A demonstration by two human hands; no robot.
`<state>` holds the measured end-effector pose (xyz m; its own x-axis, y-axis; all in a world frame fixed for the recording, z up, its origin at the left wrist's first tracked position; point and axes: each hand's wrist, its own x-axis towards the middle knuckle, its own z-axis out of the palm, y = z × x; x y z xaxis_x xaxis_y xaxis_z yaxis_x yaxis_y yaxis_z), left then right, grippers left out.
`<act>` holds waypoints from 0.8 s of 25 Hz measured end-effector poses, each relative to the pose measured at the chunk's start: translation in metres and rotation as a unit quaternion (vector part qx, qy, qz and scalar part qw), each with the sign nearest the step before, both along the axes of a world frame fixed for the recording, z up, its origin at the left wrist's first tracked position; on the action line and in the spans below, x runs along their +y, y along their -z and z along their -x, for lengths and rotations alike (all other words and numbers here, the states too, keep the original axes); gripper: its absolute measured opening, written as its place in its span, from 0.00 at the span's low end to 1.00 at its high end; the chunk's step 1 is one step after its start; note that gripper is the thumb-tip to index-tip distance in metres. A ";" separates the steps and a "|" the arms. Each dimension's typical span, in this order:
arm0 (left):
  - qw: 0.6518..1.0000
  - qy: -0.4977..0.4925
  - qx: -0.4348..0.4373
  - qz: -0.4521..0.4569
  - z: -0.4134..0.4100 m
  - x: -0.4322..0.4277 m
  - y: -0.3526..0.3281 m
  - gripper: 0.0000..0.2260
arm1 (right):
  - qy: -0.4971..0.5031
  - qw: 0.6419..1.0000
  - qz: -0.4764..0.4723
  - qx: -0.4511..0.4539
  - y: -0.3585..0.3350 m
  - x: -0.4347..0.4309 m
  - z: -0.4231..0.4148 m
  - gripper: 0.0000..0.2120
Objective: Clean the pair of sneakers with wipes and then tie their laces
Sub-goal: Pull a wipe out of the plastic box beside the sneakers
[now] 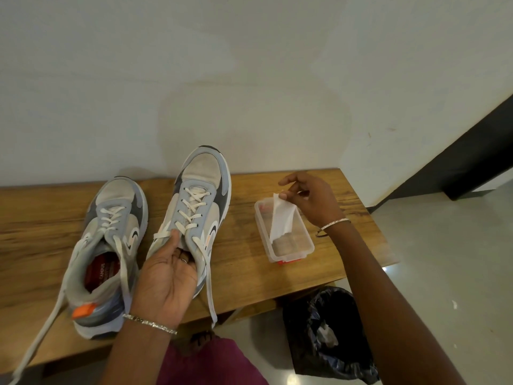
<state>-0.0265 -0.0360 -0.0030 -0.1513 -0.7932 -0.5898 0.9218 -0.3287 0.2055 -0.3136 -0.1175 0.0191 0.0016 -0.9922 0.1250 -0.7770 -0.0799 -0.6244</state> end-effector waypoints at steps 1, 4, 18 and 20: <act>1.000 -0.004 -0.010 -0.008 0.001 -0.004 0.001 0.20 | 0.001 0.999 -0.031 0.008 0.001 -0.002 -0.001 0.08; 0.999 0.006 -0.024 -0.030 0.007 -0.018 -0.005 0.17 | 0.014 0.990 -0.074 0.123 0.009 -0.008 -0.003 0.07; 0.981 -0.013 -0.053 -0.184 0.020 -0.063 -0.024 0.09 | -0.042 0.989 -0.096 0.107 0.004 -0.005 0.002 0.10; 0.981 0.029 -0.087 -0.173 0.019 -0.055 -0.033 0.14 | -0.042 0.990 -0.089 0.099 0.002 -0.002 0.003 0.11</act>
